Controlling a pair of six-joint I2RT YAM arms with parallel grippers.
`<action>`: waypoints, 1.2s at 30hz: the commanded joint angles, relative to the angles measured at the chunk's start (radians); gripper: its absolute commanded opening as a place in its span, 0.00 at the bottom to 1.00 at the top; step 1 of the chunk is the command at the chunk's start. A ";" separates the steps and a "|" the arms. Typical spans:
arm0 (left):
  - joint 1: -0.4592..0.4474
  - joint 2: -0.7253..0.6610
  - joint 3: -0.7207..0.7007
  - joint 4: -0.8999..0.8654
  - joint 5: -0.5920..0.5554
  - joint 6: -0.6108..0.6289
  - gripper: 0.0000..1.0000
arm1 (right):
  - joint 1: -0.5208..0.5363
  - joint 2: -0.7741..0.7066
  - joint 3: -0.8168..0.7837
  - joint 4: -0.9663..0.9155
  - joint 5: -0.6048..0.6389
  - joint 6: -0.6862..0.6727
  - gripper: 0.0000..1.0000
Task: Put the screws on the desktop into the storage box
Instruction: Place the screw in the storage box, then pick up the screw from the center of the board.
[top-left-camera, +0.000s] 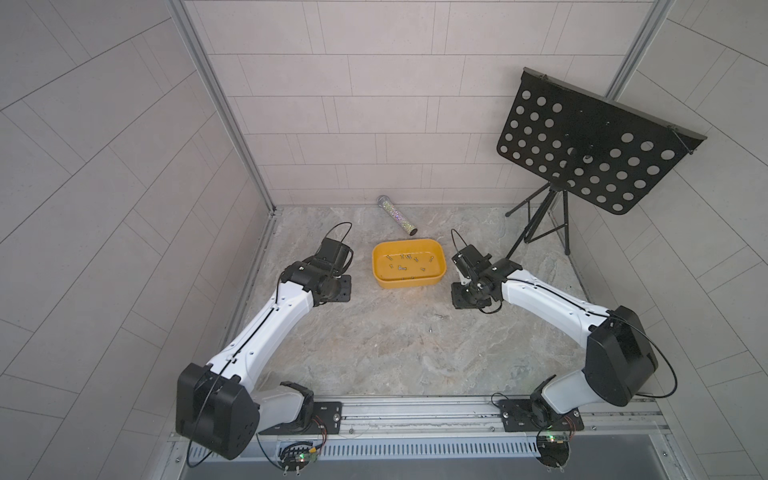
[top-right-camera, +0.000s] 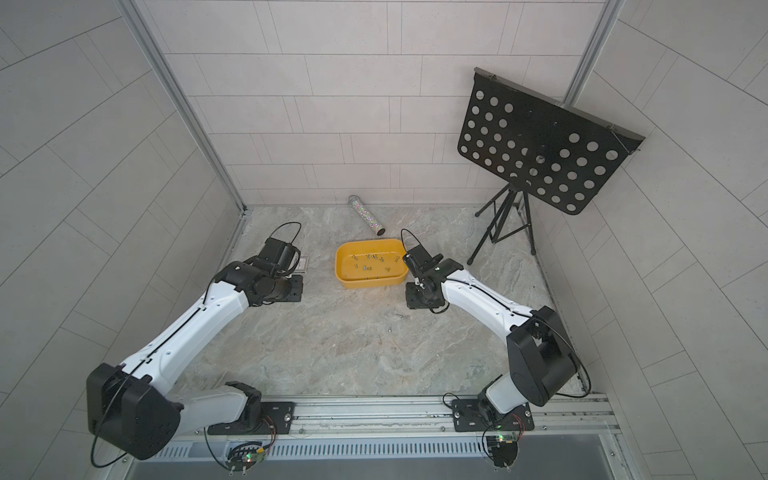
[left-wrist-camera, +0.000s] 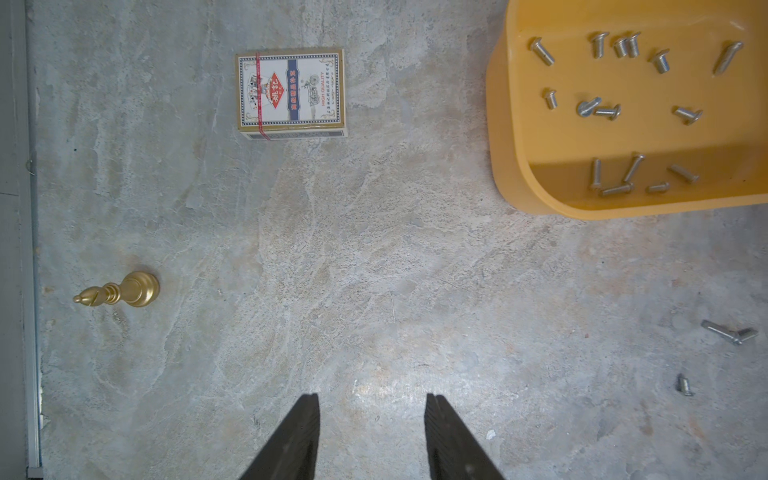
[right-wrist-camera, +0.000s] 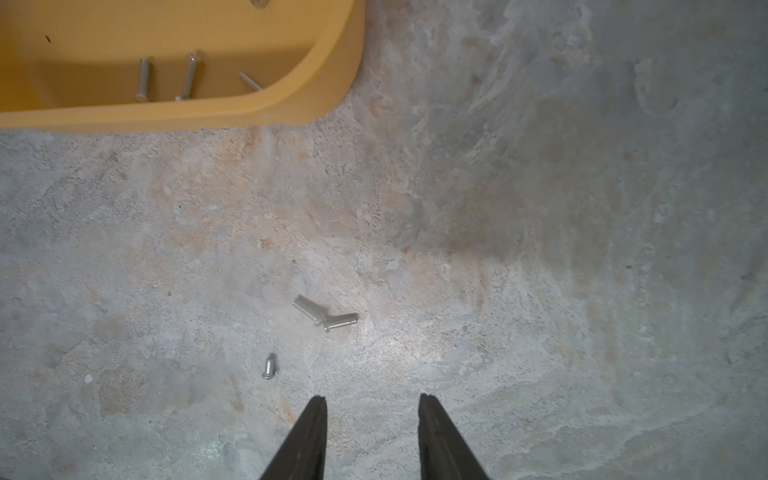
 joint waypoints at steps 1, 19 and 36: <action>0.014 -0.013 -0.019 0.007 0.010 0.001 0.49 | 0.015 0.031 0.020 -0.012 0.025 -0.023 0.41; 0.035 -0.020 -0.033 0.009 0.030 0.001 0.49 | 0.086 0.252 0.106 -0.009 0.007 -0.146 0.37; 0.045 -0.019 -0.033 0.010 0.043 0.002 0.49 | 0.121 0.377 0.170 -0.008 -0.030 -0.204 0.36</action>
